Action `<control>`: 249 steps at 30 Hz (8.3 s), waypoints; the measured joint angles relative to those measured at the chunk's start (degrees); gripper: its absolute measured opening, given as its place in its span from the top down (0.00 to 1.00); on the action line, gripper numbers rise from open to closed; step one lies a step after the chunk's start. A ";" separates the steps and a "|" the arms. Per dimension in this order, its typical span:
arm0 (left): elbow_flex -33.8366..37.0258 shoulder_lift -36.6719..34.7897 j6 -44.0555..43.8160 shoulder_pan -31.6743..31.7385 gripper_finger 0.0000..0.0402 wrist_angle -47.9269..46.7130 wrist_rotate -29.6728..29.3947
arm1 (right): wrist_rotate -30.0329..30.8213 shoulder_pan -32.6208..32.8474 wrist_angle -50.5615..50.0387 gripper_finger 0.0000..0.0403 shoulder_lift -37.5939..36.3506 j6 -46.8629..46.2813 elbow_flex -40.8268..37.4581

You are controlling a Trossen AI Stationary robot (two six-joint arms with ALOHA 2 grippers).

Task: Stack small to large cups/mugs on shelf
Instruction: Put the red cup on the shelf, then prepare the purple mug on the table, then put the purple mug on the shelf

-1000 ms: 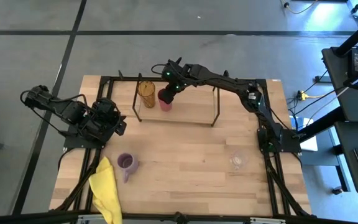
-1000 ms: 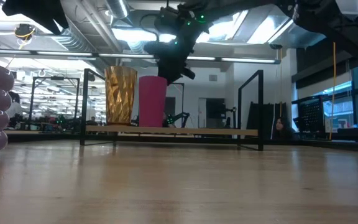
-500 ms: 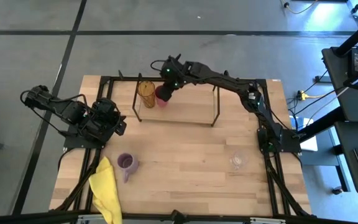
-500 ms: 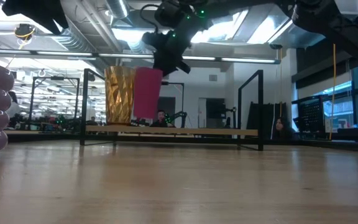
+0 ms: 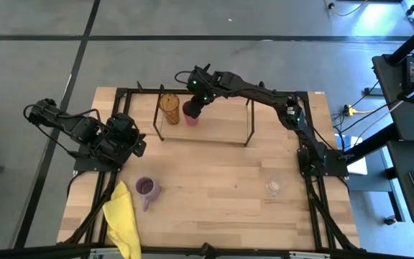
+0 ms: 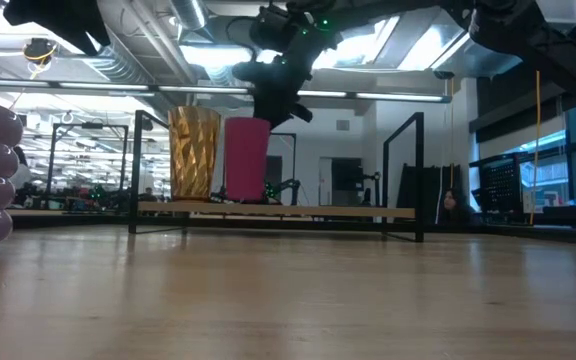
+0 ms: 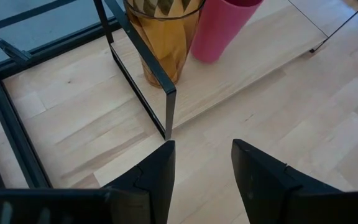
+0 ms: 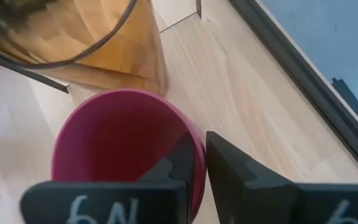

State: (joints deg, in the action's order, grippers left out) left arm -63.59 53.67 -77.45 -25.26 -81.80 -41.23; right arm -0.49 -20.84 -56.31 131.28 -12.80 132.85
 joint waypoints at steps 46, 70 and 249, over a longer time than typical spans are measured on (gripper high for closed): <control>0.00 0.00 2.27 -0.01 0.62 0.56 2.49 | -14.61 9.05 2.27 0.70 -4.66 8.95 2.11; 14.97 10.45 11.97 -19.47 0.62 21.04 27.03 | 3.90 21.24 8.81 0.70 -19.53 11.56 2.13; -27.69 32.06 31.58 -0.21 0.75 5.09 -4.96 | 12.93 33.62 1.93 0.70 -43.95 -48.74 -53.49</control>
State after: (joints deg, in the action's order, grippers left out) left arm -91.29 85.73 -45.87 -25.47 -76.71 -46.19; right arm 12.44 12.78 -54.37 87.33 -61.53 79.36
